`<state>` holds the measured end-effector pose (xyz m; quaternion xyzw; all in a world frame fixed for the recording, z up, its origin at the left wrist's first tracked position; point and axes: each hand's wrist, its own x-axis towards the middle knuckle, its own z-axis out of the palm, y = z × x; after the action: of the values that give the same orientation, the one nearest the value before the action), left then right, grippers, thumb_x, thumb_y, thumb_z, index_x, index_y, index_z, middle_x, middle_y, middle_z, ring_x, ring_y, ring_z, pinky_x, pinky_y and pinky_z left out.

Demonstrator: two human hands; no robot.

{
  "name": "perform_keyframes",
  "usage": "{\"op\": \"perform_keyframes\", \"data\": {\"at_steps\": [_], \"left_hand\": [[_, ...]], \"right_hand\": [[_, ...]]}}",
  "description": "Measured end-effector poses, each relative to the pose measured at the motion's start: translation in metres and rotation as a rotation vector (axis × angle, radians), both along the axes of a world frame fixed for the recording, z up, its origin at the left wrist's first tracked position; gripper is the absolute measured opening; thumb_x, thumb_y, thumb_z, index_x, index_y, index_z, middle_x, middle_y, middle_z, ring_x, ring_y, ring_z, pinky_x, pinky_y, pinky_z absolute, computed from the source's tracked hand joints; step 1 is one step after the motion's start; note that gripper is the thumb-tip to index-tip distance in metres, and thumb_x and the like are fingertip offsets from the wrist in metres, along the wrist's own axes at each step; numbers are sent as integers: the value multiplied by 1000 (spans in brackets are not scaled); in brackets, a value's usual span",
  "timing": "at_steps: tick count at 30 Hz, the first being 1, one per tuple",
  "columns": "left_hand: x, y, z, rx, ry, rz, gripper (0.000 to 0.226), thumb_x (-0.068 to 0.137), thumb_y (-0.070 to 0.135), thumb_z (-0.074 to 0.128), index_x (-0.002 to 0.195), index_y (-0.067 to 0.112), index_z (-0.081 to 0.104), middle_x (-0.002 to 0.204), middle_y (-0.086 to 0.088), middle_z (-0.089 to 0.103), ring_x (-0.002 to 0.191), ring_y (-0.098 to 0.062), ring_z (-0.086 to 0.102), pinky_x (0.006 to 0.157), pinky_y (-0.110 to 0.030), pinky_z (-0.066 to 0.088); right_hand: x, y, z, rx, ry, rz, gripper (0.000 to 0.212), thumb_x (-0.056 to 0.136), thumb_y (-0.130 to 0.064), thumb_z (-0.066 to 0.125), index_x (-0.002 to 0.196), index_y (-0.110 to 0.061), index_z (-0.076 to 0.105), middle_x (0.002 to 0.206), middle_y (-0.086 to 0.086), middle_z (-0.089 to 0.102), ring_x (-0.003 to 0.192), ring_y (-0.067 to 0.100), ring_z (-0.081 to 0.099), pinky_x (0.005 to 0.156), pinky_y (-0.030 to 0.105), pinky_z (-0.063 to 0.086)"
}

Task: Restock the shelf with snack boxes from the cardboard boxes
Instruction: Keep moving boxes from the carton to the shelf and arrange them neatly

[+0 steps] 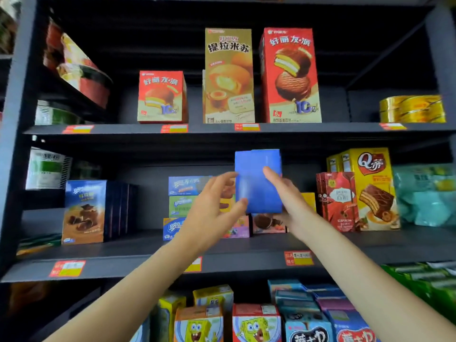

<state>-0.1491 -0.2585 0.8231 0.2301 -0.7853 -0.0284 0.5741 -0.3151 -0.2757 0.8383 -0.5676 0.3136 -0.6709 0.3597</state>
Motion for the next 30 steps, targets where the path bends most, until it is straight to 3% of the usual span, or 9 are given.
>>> {"op": "perform_keyframes", "data": {"at_steps": [2,6,9,11,13,16,20,24,30], "left_hand": [[-11,-14,4,254,109,-74,50,85,31,61,131,28,40,125,0,47,103,-15,56,83,-24,51],[-34,-32,1,168,-67,132,46,87,12,56,130,22,46,134,-6,38,83,-16,52,79,-19,43],[-44,-37,-3,105,-246,293,49,87,17,57,134,16,45,142,-11,30,108,-20,52,99,-24,36],[-48,-43,-4,141,-287,311,52,88,18,56,137,15,41,143,-10,29,110,-22,53,97,-23,33],[-52,-49,-5,239,-269,249,54,90,16,54,141,15,37,132,-7,42,96,-23,58,83,-23,40],[-59,-55,-7,405,-231,100,55,90,10,52,141,13,35,90,6,51,89,-18,54,66,-18,45],[-65,-64,-4,494,-231,32,41,81,12,59,121,11,49,116,-5,58,99,-22,57,95,-40,48],[-67,-74,-3,480,-298,60,45,87,8,59,129,8,44,119,-1,54,114,-21,55,90,-26,46],[-70,-85,-10,554,-240,93,60,86,5,61,139,5,33,126,-15,54,110,-30,58,87,-33,49]], "right_hand": [[-2,-1,-4,-27,174,-319,82,68,-47,78,134,-26,34,125,-3,52,109,15,54,88,31,45],[-26,-2,-9,-9,291,-555,88,71,-43,76,137,-27,20,128,5,40,110,21,47,89,32,39],[-51,-7,-9,138,551,-779,118,70,-55,73,148,-25,-10,149,16,20,126,38,40,102,47,36],[-58,-8,-13,221,711,-831,122,72,-62,67,146,-23,-21,153,21,4,127,41,40,102,49,35],[-56,-9,-17,219,803,-834,119,74,-68,61,146,-22,-23,152,21,1,124,39,44,95,44,40],[-47,-16,-20,165,933,-838,117,73,-76,51,146,-22,-23,149,18,5,118,36,49,85,38,44],[-37,-24,-19,121,1070,-873,110,75,-76,47,148,-22,-15,148,17,8,117,33,49,77,33,41],[-39,-29,-20,92,1144,-914,99,82,-63,55,149,-20,-5,140,15,21,108,28,53,72,29,43],[-40,-39,-22,102,1155,-916,97,84,-57,57,149,-20,-5,140,17,26,108,28,53,75,30,45]]}}
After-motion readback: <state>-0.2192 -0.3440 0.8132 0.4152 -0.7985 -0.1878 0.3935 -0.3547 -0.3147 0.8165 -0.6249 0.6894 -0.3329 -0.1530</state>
